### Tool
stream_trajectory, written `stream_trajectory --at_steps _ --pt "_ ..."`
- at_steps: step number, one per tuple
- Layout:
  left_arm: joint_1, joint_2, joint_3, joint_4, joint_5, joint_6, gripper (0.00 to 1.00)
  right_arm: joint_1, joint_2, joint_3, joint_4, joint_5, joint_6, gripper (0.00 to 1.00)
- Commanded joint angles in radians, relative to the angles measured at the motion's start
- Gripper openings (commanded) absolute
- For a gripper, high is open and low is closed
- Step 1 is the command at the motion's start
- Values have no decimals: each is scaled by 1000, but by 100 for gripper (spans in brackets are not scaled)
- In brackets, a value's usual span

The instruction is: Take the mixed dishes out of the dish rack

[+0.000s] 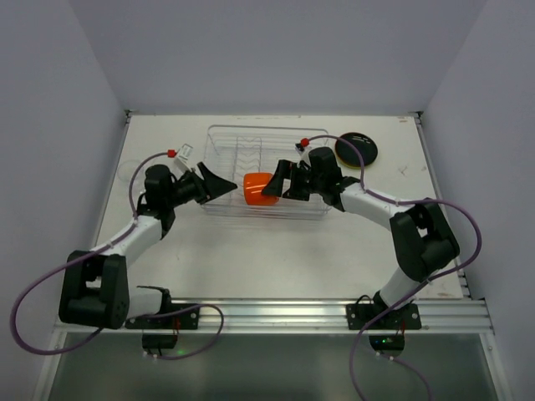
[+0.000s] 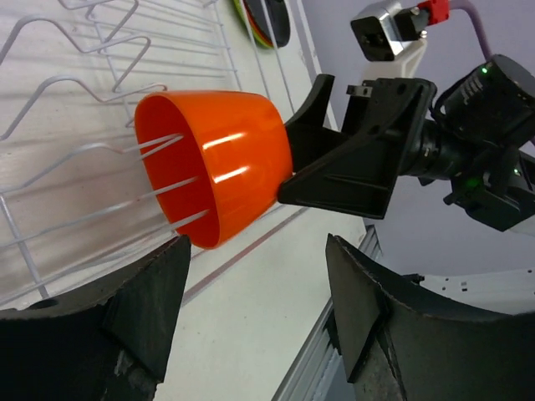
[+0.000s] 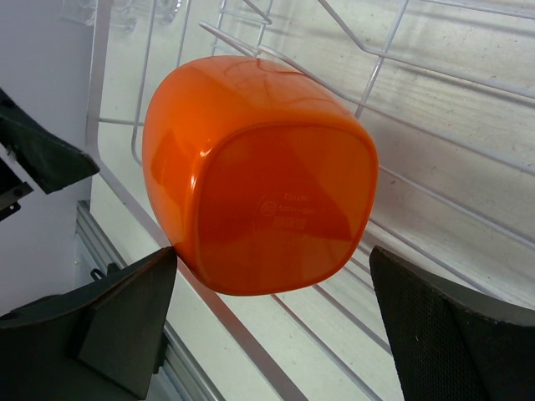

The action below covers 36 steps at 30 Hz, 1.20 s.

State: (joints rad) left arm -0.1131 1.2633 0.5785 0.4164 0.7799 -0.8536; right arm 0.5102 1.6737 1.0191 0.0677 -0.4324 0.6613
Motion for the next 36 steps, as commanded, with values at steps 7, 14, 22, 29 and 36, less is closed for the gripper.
stream_trajectory --at_steps 7,14,22,29,36 --pt "-25 151 159 -63 -47 56 61 -4 -14 22 -3 20 -26 99" --pt "-83 243 219 -88 -90 74 54 -4 -8 19 6 12 -26 99" --pt "-91 284 213 -56 -82 54 47 -4 -6 15 12 6 -28 99" --pt "-106 326 193 39 -31 -14 47 -4 -3 13 17 0 -26 99" --pt "-114 358 158 200 27 -96 44 -9 -9 9 18 -3 -26 99"
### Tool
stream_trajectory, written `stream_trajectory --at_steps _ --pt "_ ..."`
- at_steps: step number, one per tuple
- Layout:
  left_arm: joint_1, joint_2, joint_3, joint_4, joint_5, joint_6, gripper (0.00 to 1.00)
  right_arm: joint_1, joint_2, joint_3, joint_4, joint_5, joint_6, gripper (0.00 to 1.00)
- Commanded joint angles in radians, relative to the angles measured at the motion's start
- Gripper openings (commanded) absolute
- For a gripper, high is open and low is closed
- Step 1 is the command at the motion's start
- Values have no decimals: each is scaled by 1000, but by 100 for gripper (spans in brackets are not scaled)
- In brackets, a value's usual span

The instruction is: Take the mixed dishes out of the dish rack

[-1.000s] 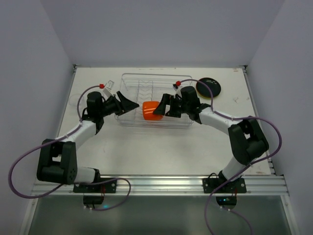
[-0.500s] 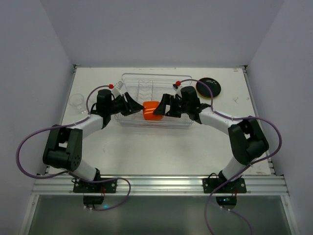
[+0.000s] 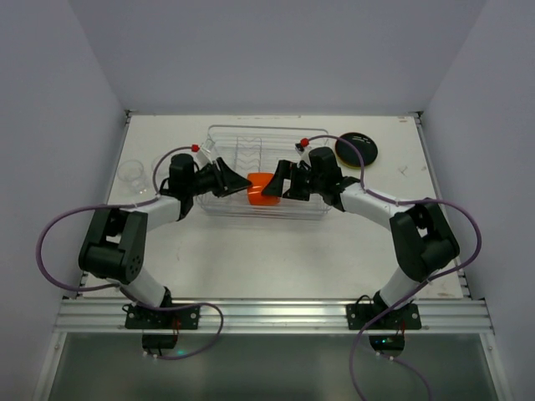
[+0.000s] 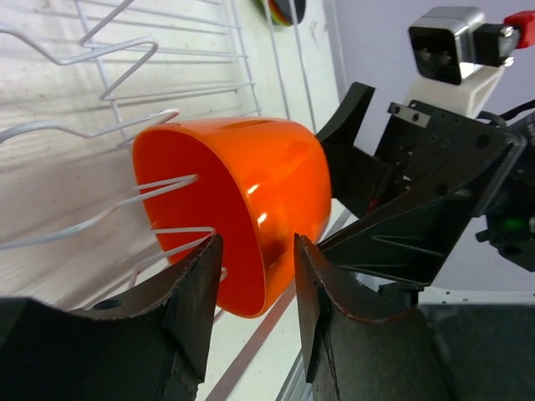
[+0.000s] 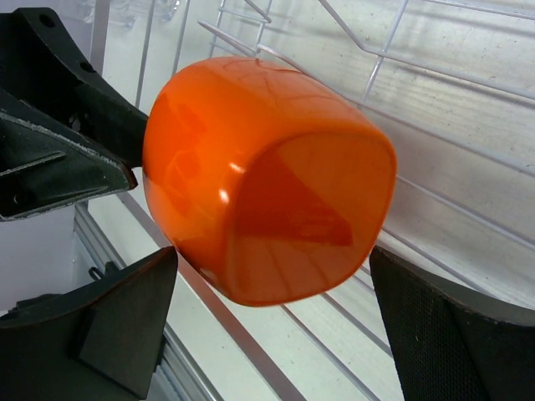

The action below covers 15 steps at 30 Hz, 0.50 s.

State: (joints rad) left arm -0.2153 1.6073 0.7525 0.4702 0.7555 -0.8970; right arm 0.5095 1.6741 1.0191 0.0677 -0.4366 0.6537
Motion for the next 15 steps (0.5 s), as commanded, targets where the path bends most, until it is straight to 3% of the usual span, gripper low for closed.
stream_trajectory --at_steps 1,9,15 --pt "-13 19 -28 168 54 -65 43 -8 -10 10 18 1 -19 99" --pt "-25 75 -64 330 99 -172 41 -8 -1 12 15 -2 -20 99" --pt "-39 75 -53 311 90 -155 41 -9 -5 7 26 -11 -22 99"
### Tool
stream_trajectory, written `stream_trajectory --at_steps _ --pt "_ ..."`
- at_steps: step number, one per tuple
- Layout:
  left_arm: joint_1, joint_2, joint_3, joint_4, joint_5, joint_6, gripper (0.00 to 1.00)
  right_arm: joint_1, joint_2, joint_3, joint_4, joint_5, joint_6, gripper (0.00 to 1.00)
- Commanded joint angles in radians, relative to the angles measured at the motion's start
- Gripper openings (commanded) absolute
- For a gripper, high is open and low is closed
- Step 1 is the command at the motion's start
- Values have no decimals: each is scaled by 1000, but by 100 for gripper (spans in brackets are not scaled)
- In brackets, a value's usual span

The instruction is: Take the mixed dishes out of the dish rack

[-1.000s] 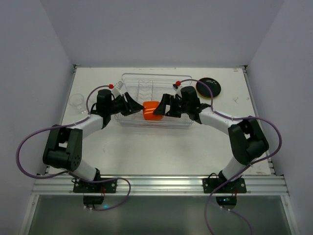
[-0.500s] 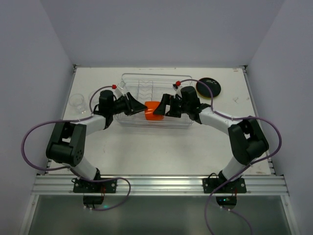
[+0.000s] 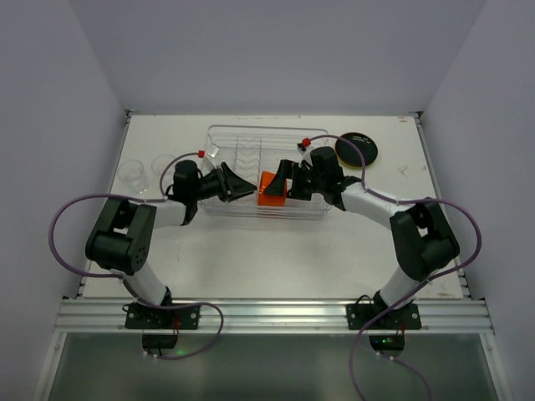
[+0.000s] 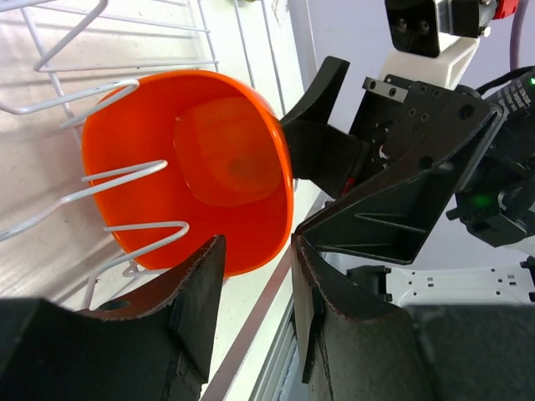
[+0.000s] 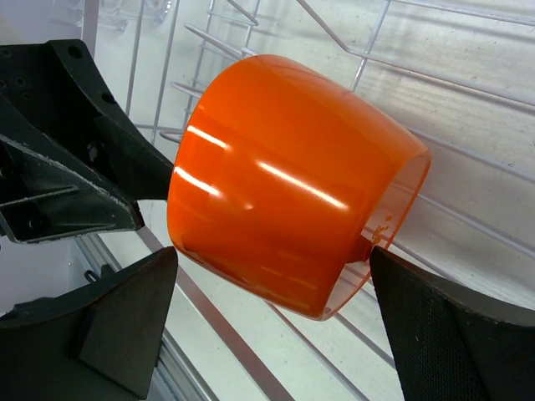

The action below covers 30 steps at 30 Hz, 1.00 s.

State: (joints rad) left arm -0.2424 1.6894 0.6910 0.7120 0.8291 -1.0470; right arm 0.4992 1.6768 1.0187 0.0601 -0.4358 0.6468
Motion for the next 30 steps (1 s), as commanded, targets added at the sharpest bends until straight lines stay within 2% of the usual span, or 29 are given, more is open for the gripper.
stream_trajectory --at_steps 1,9,13,19,26,30 --pt "-14 -7 19 61 16 1 41 1 -12 4 38 -14 -15 99" --pt "-24 9 71 38 24 18 46 1 -38 -19 58 -21 -24 99" --pt "-38 30 110 21 16 28 54 2 -49 -26 70 -38 -32 99" --pt "-64 73 182 -46 -1 68 58 2 -71 -48 83 -43 -42 99" --pt "-89 118 249 -123 -12 107 59 2 -83 -58 95 -54 -44 99" --pt "-94 124 260 -137 -22 113 49 2 -86 -60 98 -55 -47 99"
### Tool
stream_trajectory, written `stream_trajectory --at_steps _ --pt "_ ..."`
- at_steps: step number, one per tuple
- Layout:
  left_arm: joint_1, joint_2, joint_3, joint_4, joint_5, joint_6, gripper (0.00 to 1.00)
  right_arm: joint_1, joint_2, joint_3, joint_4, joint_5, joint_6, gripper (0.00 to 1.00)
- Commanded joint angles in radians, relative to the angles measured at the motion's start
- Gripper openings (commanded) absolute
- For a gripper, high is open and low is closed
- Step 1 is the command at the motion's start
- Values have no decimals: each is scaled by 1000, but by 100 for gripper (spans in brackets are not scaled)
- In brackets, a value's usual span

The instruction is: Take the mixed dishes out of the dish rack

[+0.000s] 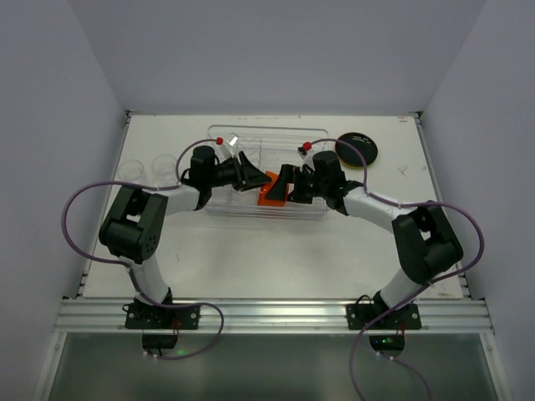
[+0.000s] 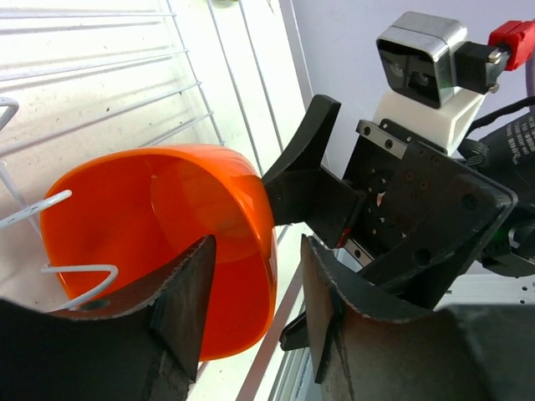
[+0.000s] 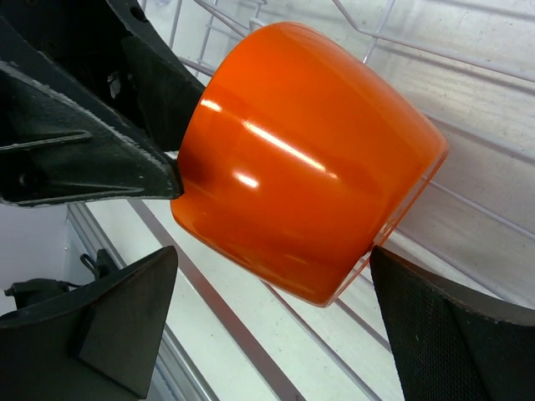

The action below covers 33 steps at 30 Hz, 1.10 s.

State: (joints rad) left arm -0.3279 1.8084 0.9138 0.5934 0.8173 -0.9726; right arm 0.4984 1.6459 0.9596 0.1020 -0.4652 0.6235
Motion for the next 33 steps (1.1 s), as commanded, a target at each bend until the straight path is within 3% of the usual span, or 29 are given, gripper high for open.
stream_trajectory --at_steps 1,15,33 --pt "-11 6 39 -21 -12 40 46 3 -57 -4 59 -27 -24 99" --pt "-31 29 66 -37 -18 43 34 3 -70 -10 61 -33 -30 99" --pt "-33 -9 109 -164 -49 120 33 3 -80 -15 53 -27 -38 99"
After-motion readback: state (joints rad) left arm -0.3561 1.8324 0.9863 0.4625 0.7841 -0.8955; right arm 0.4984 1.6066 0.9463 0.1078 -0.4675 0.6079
